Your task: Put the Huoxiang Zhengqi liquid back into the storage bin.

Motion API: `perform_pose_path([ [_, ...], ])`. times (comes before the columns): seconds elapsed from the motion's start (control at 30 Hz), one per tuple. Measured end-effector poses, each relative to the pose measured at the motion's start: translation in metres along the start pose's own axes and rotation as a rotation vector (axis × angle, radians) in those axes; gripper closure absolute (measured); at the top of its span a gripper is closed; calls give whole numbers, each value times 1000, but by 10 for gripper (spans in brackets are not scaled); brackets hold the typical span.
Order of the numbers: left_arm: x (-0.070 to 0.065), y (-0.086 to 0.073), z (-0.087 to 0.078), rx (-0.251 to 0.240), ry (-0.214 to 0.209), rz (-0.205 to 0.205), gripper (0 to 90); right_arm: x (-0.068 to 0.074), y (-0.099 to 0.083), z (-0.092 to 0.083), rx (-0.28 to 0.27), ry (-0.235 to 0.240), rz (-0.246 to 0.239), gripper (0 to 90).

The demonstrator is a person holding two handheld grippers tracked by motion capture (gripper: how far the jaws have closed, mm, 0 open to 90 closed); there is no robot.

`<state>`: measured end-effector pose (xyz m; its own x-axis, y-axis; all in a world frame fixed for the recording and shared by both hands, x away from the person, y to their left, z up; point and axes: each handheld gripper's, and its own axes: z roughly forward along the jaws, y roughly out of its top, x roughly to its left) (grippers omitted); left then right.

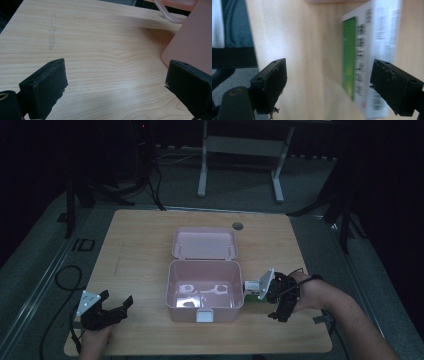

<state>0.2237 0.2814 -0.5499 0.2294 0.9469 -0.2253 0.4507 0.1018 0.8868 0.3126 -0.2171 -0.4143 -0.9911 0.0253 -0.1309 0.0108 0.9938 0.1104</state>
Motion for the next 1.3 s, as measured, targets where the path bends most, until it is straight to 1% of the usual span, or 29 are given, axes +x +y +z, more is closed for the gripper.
perform_pose_path([
  [0.07,0,0,0,4,-2,1,38,-8,2,-1,1,-13,0,141],
  [0.1,0,0,0,6,-2,-1,38,-11,3,-2,0,-28,-4,156],
  [0.13,0,0,1,10,-4,-2,39,-14,4,-1,-8,-32,-4,162],
  [0.17,0,0,1,11,-5,-2,39,-17,5,0,-4,-23,-2,163],
  [0.2,0,0,1,11,-5,-2,39,-17,5,0,-4,-23,-2,163],
  [0.23,0,0,1,11,-7,0,39,-19,6,3,8,-22,-12,166],
  [0.27,-1,0,2,12,-12,2,39,-24,8,8,36,-21,-17,172],
  [0.3,-1,0,2,12,-12,2,39,-24,8,8,36,-21,-17,172],
  [0.33,-1,0,2,13,-14,3,39,-29,9,13,46,-15,-19,187],
  [0.4,-1,0,2,13,-14,4,39,-29,9,13,46,-15,-19,187],
  [0.43,-1,-1,1,10,-16,3,40,-36,10,19,50,-16,-10,193],
  [0.47,-1,-1,1,10,-16,3,40,-36,10,19,50,-16,-10,193],
  [0.5,-1,-1,2,9,-17,4,41,-40,10,23,65,-19,-9,193],
  [0.6,-1,0,2,9,-18,4,41,-42,11,25,71,-18,-9,193],
  [0.63,0,0,2,7,-19,5,41,-46,11,30,77,-7,-6,196],
  [0.67,0,0,1,6,-18,6,41,-47,12,32,81,-3,-6,202],
  [0.7,0,0,1,6,-18,6,41,-49,12,33,85,0,-10,219],
  [0.73,-1,0,1,-7,-2,9,41,-50,12,35,91,7,-9,226],
  [0.8,-1,0,-1,-28,15,13,41,-52,12,39,106,22,-18,249],
  [0.9,0,0,-4,-57,29,5,41,-56,12,45,118,42,-34,284],
  [0.97,2,0,-6,-61,35,-1,42,-57,12,48,119,55,-37,325],
  [1.07,4,0,-6,-63,33,-17,43,-58,13,52,126,67,-45,386],
  [1.23,3,0,-6,-65,38,-13,42,-60,12,54,141,89,-54,493],
  [1.3,4,0,-6,-63,39,-17,43,-61,11,55,143,98,-54,561],
])
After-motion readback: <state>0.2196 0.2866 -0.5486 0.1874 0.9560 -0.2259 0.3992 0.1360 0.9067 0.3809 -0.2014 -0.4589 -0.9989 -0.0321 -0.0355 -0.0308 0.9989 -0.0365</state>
